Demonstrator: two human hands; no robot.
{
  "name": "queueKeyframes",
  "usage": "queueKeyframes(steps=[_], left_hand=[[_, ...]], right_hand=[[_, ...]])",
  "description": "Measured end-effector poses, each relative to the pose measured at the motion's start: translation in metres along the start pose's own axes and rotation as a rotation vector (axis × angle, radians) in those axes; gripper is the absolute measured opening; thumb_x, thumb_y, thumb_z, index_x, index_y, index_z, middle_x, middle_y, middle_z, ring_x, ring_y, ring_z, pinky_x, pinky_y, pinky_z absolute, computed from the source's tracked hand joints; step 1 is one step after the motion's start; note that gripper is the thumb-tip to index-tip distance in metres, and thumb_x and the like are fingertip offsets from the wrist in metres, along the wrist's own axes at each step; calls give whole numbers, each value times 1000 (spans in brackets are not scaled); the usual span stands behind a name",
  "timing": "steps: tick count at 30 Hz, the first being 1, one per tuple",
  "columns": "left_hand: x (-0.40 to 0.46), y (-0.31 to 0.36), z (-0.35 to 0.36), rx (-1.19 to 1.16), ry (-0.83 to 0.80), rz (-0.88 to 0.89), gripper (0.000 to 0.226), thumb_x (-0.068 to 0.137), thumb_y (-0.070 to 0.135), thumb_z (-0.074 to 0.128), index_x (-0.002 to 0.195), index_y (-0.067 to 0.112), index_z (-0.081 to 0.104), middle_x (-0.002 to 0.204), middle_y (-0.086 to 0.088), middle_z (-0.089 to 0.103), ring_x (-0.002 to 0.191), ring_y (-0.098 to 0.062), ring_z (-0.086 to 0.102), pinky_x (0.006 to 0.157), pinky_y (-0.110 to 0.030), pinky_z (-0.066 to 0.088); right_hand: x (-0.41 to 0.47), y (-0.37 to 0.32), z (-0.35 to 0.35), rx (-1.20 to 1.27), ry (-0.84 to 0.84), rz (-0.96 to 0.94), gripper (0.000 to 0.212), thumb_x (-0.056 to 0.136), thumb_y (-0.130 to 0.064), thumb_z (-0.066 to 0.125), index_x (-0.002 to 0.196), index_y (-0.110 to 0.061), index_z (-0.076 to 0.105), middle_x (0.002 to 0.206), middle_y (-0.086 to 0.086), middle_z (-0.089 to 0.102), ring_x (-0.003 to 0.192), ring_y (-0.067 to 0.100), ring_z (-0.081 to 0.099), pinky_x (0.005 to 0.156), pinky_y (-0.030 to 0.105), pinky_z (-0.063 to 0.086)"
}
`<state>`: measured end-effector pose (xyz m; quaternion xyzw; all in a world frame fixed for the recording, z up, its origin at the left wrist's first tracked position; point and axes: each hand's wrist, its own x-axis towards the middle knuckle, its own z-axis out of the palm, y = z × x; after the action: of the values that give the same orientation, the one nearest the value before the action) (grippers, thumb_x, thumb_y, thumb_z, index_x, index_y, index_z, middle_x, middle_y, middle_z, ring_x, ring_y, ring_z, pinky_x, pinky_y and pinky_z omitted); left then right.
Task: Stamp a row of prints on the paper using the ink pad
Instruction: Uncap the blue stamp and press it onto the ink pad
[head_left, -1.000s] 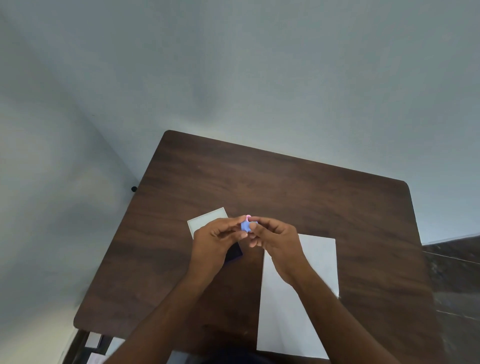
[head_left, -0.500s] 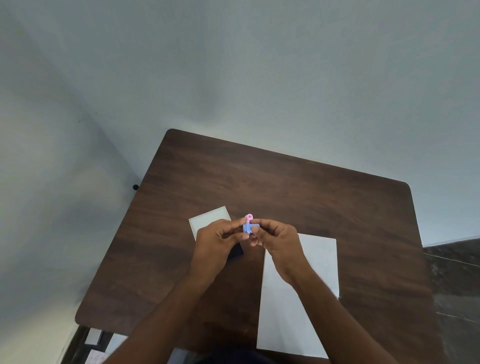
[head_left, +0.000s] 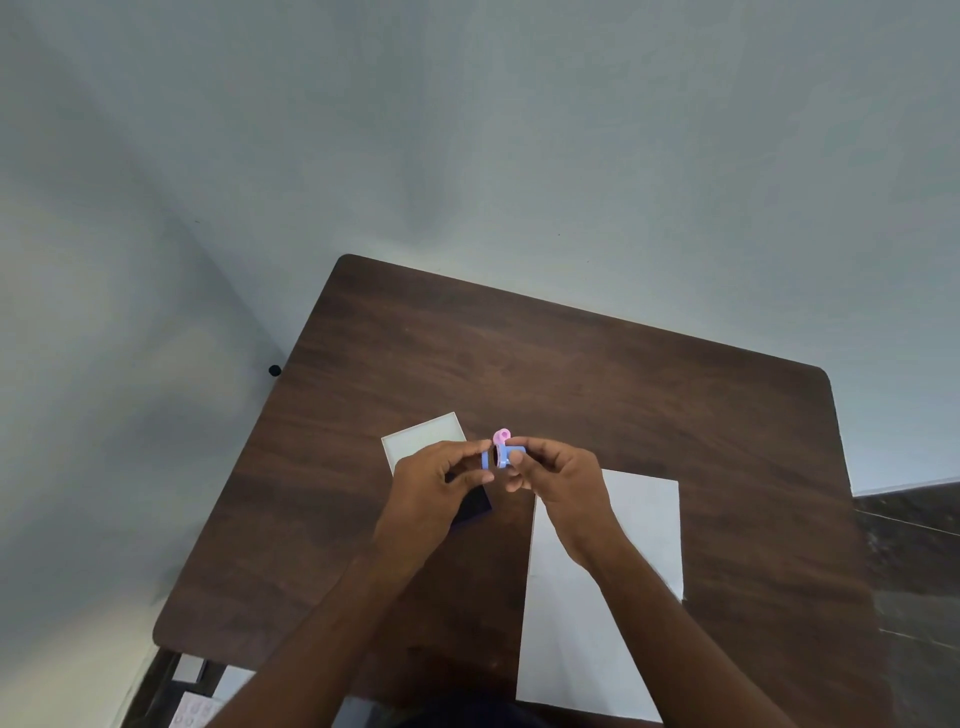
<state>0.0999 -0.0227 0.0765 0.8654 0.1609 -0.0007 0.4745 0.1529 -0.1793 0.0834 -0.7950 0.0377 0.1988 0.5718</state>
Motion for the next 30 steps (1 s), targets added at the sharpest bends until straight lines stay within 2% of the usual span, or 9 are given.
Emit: queueKeyframes(steps=[3, 8, 10, 13, 15, 20, 23, 27, 30], left_hand=[[-2, -4, -4, -39, 8, -38, 29, 78, 22, 76, 106, 27, 69, 97, 20, 59, 78, 22, 51, 73, 11, 30], [-8, -10, -11, -116, 61, -52, 28, 77, 21, 77, 99, 33, 64, 93, 28, 60, 85, 18, 57, 72, 5, 38], [-10, -14, -13, -146, 70, -58, 31, 78, 21, 77, 103, 34, 63, 97, 30, 59, 86, 12, 60, 72, 4, 40], [-13, -24, -16, -138, 89, -57, 35, 81, 23, 74, 115, 26, 66, 113, 17, 64, 98, 0, 61, 88, -9, 45], [-16, -32, -19, -150, 93, -65, 35, 82, 24, 72, 116, 26, 66, 116, 12, 66, 102, -4, 62, 92, -17, 48], [-30, -57, -28, -183, 71, -157, 29, 90, 27, 62, 115, 39, 54, 115, 14, 59, 94, -2, 60, 67, 3, 42], [-46, -73, -36, -216, 153, -165, 28, 91, 27, 61, 117, 37, 55, 110, 22, 61, 96, 16, 57, 74, 2, 42], [-60, -99, -39, -181, 233, -235, 28, 89, 27, 64, 116, 33, 57, 108, 22, 64, 97, 5, 62, 79, -3, 46], [-66, -114, -39, -156, 241, -310, 29, 85, 30, 68, 111, 36, 56, 100, 29, 60, 90, 10, 59, 72, 3, 41]], right_hand=[[0, 2, 0, 18, 14, 5, 28, 85, -22, 70, 111, -10, 71, 102, 4, 75, 87, 17, 71, 77, 22, 58], [0, 2, 6, 54, 6, 42, 27, 85, -23, 70, 110, -13, 72, 100, -2, 75, 85, 13, 72, 75, 19, 57], [-1, -1, 10, 85, -17, 55, 25, 85, -22, 70, 108, -14, 72, 95, -5, 76, 83, 12, 73, 73, 18, 57], [-5, -5, 17, 153, -78, 57, 18, 85, -19, 68, 103, -18, 74, 88, -4, 77, 80, 17, 74, 71, 20, 58], [-8, -7, 23, 183, -122, 59, 15, 85, -18, 67, 98, -23, 73, 86, -2, 77, 79, 23, 73, 74, 25, 59], [-13, -10, 39, 239, -203, 75, 23, 81, -24, 66, 102, -18, 73, 87, 6, 77, 78, 28, 72, 79, 31, 59], [-17, -11, 49, 261, -258, 92, 29, 79, -26, 66, 105, -15, 72, 90, 9, 76, 81, 31, 71, 82, 35, 58], [-23, -14, 63, 280, -298, 119, 32, 77, -26, 67, 105, -12, 73, 92, 12, 75, 78, 29, 70, 83, 40, 57], [-24, -16, 72, 276, -311, 150, 35, 75, -25, 67, 105, -8, 72, 93, 14, 75, 77, 28, 69, 83, 41, 57]])
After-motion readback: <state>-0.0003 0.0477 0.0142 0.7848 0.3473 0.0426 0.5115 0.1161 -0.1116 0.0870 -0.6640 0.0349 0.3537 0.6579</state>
